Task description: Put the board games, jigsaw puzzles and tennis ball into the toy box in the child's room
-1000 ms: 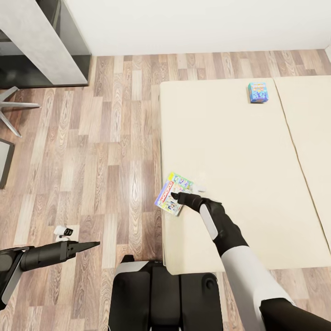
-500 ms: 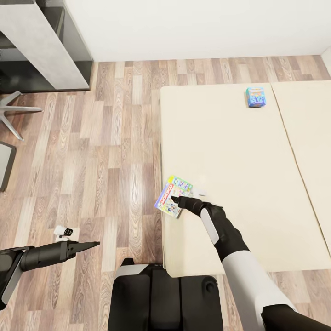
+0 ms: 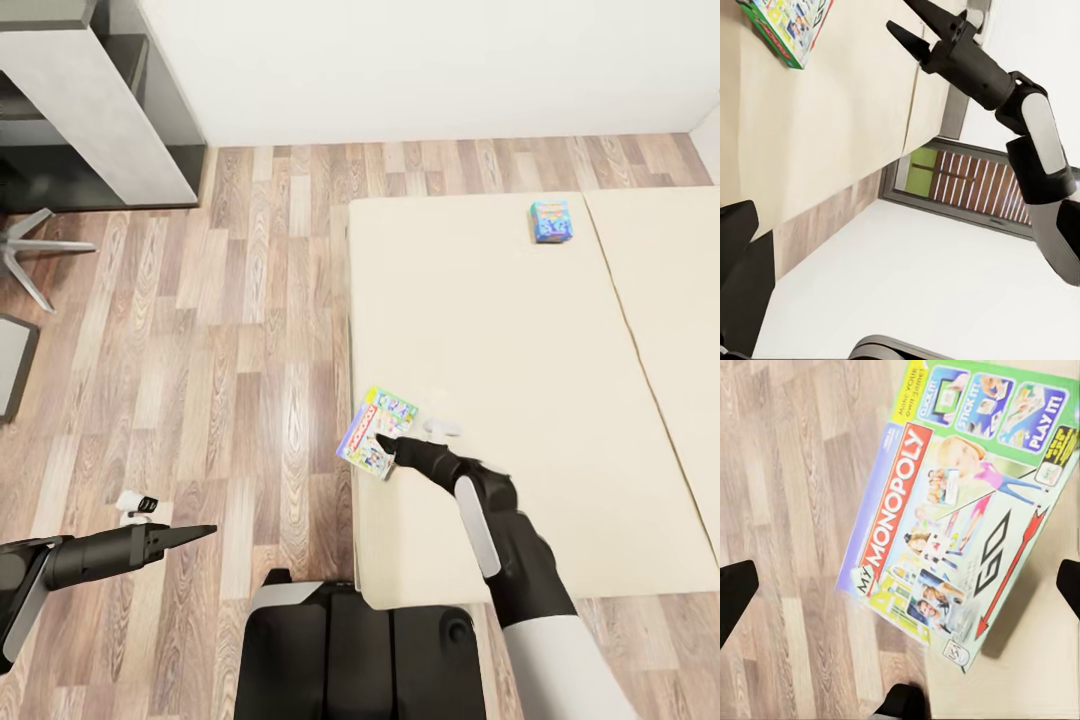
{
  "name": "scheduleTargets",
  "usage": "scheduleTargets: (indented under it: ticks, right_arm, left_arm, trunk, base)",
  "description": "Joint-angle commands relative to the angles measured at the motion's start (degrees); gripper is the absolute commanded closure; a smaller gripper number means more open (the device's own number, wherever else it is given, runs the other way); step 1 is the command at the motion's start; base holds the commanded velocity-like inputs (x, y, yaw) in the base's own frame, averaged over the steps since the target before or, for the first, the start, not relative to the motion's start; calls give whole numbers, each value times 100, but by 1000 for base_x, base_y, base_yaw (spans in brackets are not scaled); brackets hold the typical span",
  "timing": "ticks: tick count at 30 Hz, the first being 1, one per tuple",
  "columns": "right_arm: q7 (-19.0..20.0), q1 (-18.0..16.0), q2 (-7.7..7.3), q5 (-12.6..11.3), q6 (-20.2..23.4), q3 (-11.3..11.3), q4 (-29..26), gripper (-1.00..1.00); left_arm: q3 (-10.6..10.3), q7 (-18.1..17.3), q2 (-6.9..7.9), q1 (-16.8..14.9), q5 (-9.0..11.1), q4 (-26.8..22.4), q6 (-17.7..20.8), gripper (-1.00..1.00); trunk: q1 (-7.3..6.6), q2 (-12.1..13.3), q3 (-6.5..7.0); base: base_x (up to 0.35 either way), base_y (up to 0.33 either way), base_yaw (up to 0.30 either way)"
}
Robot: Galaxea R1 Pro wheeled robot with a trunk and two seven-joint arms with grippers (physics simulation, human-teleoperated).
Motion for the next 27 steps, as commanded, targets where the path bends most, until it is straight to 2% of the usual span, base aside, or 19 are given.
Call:
scheduleTargets:
  ticks: [1,6,11,23,27]
  right_arm:
    - [19,69,2,1,47,-6,-118,-100]
    - [133,574,2,1,151,-6,-878,-100]
    - [345,992,2,6,195,8,-1335,-100]
    - [984,1736,-11,10,145,-40,-1539,-100]
    - [1114,1827,-13,8,151,-58,-1548,-100]
  left_arm:
    - [-1,-22,0,-1,-3,-1,61,-100]
    - [-1,-22,-8,-1,-3,-1,61,-100]
    - [0,-22,-16,-1,-3,1,61,-100]
    - [1,-22,-3,-1,-8,-1,61,-100]
    - [1,-22,-9,0,-15,0,61,-100]
  trunk:
    - [4,-8,4]
    - [4,-8,50]
    - [4,-8,97]
    - [4,-8,209]
    - [4,-8,246]
  base:
    - [0,0,0]
    - [0,0,0]
    - [0,0,0]
    - [0,0,0]
    - [0,0,0]
